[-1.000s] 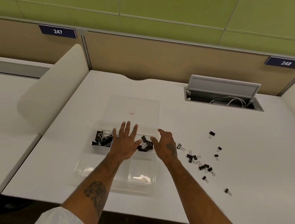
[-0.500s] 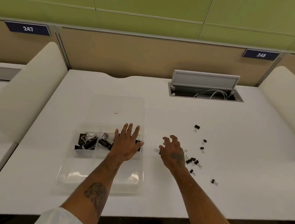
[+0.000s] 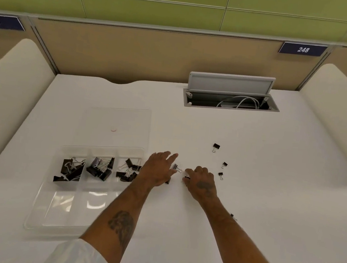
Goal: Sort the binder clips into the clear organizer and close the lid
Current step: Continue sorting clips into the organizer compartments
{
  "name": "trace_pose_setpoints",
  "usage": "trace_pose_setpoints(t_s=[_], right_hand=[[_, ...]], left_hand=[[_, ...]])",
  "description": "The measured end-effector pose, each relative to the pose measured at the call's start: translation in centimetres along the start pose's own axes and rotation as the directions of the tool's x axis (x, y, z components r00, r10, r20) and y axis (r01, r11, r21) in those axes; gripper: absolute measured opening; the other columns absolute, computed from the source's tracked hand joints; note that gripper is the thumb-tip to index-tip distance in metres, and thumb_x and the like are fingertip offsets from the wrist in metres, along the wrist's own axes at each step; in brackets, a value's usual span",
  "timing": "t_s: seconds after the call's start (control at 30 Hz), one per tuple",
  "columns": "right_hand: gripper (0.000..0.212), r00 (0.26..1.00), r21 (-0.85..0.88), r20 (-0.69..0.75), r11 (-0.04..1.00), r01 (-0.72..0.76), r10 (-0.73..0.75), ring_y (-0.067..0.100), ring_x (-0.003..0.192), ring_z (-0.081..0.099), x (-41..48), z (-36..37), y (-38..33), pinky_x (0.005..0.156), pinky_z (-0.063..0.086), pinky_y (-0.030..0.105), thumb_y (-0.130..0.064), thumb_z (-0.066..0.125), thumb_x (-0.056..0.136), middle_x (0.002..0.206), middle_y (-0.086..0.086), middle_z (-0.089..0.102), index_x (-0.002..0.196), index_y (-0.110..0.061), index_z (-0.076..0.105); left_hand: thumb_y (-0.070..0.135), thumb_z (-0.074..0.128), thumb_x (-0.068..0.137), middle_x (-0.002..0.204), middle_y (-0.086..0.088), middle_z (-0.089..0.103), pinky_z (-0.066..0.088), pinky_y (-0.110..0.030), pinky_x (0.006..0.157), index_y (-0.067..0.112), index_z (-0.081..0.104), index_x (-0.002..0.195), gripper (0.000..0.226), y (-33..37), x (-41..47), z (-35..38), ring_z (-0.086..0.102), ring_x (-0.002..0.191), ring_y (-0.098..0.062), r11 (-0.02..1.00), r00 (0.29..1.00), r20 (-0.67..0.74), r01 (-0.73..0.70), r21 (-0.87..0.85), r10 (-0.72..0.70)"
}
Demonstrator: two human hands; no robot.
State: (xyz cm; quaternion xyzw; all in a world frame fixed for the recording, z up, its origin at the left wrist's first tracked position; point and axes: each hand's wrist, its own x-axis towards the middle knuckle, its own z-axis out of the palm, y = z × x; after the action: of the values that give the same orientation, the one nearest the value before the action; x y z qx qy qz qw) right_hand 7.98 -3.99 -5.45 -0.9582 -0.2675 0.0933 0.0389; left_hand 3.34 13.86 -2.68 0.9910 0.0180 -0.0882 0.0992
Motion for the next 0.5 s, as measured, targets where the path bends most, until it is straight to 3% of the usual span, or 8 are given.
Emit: trace_pose_setpoints(t_s=[0.1,0.23,0.5], right_hand=[[0.035,0.999,-0.040,0.020,0.998,0.050,-0.049,0.028,0.111,0.051,0.7,0.0,0.4,0.090,0.037,0.037,-0.034,0.042,0.099,0.117,0.008,0.059,0.126,-0.019,0.059],[0.032,0.996,-0.026,0.028,0.996,0.088,-0.087,0.029,0.105,0.055,1.3,-0.1,1.0,0.089,0.039,0.037,-0.029,0.041,0.100,0.114,0.010,0.060,0.120,-0.014,0.062],[0.031,1.000,0.312,0.024,0.950,-0.017,0.010,0.032,0.089,0.063,2.2,-0.7,2.1,0.077,0.053,0.037,-0.006,0.049,0.091,0.121,0.009,0.050,0.118,-0.012,0.061]], left_hand=[[0.040,0.046,0.098,0.141,-0.008,0.046,0.036,-0.038,0.105,0.020,0.035,0.146,0.053,0.9,1.2,0.3,0.048,0.125,-0.026,1.000,0.999,0.030,0.014,-0.014,-0.014],[0.033,0.052,0.096,0.130,-0.008,0.051,0.042,-0.040,0.097,0.020,0.044,0.140,0.047,1.7,2.1,0.5,0.054,0.116,-0.028,0.997,0.995,0.087,0.062,-0.041,-0.058],[0.024,0.060,0.091,0.135,-0.005,0.044,0.049,-0.041,0.093,0.019,0.042,0.141,0.054,2.2,3.0,1.5,0.054,0.115,-0.027,0.987,0.984,0.131,0.132,-0.092,-0.120]])
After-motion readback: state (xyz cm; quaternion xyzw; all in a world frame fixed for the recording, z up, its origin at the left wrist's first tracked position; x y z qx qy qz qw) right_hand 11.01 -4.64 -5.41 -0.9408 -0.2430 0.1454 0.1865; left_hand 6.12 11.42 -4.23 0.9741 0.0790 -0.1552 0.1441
